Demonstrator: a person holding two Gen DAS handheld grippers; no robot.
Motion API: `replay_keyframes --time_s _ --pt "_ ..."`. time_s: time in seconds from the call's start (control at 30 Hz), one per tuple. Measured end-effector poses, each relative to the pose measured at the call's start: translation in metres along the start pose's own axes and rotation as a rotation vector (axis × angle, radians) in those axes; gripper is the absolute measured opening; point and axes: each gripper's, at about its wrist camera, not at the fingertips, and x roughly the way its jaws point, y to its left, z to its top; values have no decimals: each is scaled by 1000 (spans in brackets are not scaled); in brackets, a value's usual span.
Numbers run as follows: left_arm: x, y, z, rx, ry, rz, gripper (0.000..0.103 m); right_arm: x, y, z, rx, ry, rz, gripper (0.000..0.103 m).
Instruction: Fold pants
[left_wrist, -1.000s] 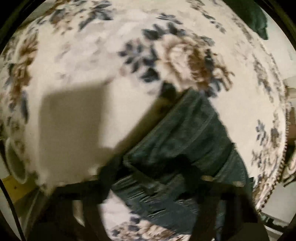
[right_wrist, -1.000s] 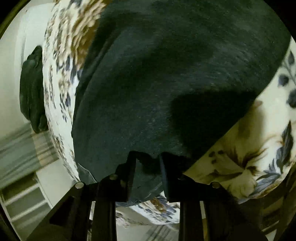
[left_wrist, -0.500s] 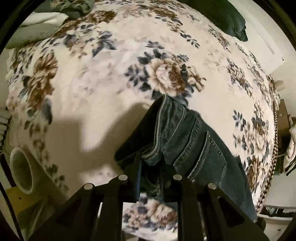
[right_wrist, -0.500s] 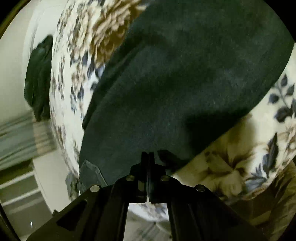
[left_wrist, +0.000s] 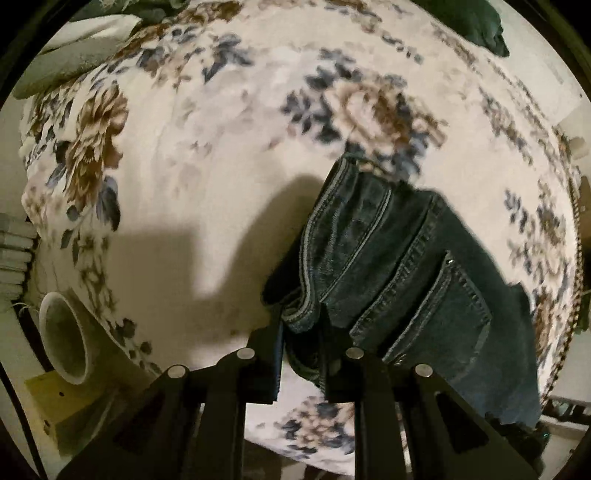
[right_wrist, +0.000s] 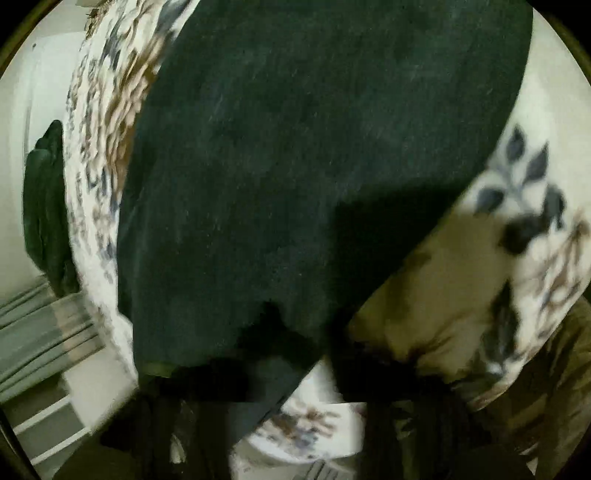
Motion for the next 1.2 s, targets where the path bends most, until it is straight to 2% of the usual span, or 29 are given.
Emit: replay_keyframes --time_s 0.1,0.17,0.2,0.23,0.27,0.3,0.33,0.37,0.4,0.47,0.5,0.57,0.67,0.73,0.87,0.9,0.97,1.0,1.03,1.1,1.17,1.2 --pt "25 -1 -7 38 64 46 15 -9 13 -6 -114 0 -105 8" --pt "40 0 -8 34 124 75 24 -11 27 -3 -246 24 -200 9" --pt "40 -2 -6 44 133 102 32 -8 36 -4 -294 47 -246 15" --pt "37 -6 -4 65 132 132 38 -7 44 -3 -329 78 -304 27" --pt "28 -11 -3 94 113 166 41 -10 51 -4 -359 96 -340 33" --pt "22 -16 -2 113 98 185 50 -13 57 -6 -382 101 -351 39" --pt "13 -22 -2 145 76 215 63 -18 70 -8 -424 106 -358 46" --pt "4 -30 -2 180 50 248 71 -23 89 -13 -490 110 -348 50" --pt "-4 -38 -3 210 24 270 84 -24 101 -15 -526 114 -334 53" --pt "-18 -59 -3 272 -29 300 87 -18 148 -19 -643 141 -291 53" --pt "-21 -67 -2 293 -42 306 92 -11 168 -20 -692 152 -274 54" --pt "-23 -91 1 339 -73 303 96 16 215 -21 -805 188 -256 55" --pt "-14 -117 8 374 -78 247 96 63 263 -6 -903 227 -293 55" --pt "-8 -136 11 395 -89 242 96 90 289 -1 -931 251 -337 55" --pt "3 -158 15 421 -91 228 96 108 291 19 -931 319 -373 55" --pt "4 -161 15 422 -87 224 96 112 290 16 -929 324 -371 55" --pt "8 -166 16 438 -75 219 96 113 292 16 -947 326 -358 50" --pt "10 -168 17 438 -71 219 96 113 294 13 -959 327 -334 30" --pt "11 -167 17 435 -67 218 96 117 295 6 -967 323 -329 15" --pt "14 -167 18 431 -56 221 96 115 303 0 -1014 278 -341 4" --pt "17 -168 19 430 -45 228 96 116 312 2 -1026 183 -364 0" --pt "18 -168 19 430 -44 231 96 117 311 9 -1000 184 -357 0"
